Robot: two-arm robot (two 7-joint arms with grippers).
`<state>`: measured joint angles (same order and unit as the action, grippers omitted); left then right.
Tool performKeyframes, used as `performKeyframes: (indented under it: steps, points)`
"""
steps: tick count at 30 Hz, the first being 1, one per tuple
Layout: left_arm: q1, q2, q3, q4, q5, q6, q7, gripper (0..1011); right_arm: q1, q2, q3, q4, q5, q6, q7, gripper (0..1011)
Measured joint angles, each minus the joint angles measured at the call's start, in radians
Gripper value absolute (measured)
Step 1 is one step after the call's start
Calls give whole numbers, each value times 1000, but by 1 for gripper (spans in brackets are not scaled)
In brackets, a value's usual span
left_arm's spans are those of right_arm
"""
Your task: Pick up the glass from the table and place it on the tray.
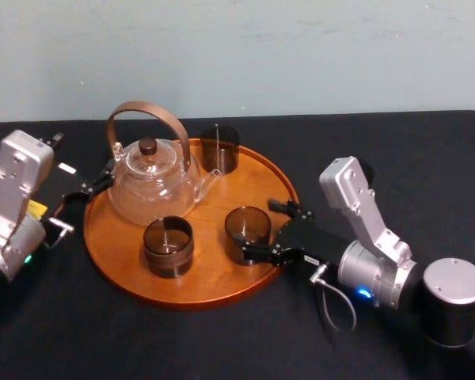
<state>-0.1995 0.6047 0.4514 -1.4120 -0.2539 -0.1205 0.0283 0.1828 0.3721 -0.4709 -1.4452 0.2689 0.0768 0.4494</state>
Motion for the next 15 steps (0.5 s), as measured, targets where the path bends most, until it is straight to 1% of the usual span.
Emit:
performKeyframes:
  steps: [3,9,10,15]
  points:
    - [0,0,0,0,0,0,0,1001,-9,10,8,-20,-1,-1,-7,1002]
    - [0,0,0,0,0,0,0,1001,-43,39,32,-83,-1,-11,-17,1002]
    - [0,0,0,0,0,0,0,1001,-55,47,40,-100,2,-14,-18,1002]
    - [0,0,0,0,0,0,0,1001,-89,69,62,-142,16,-21,-19,1002]
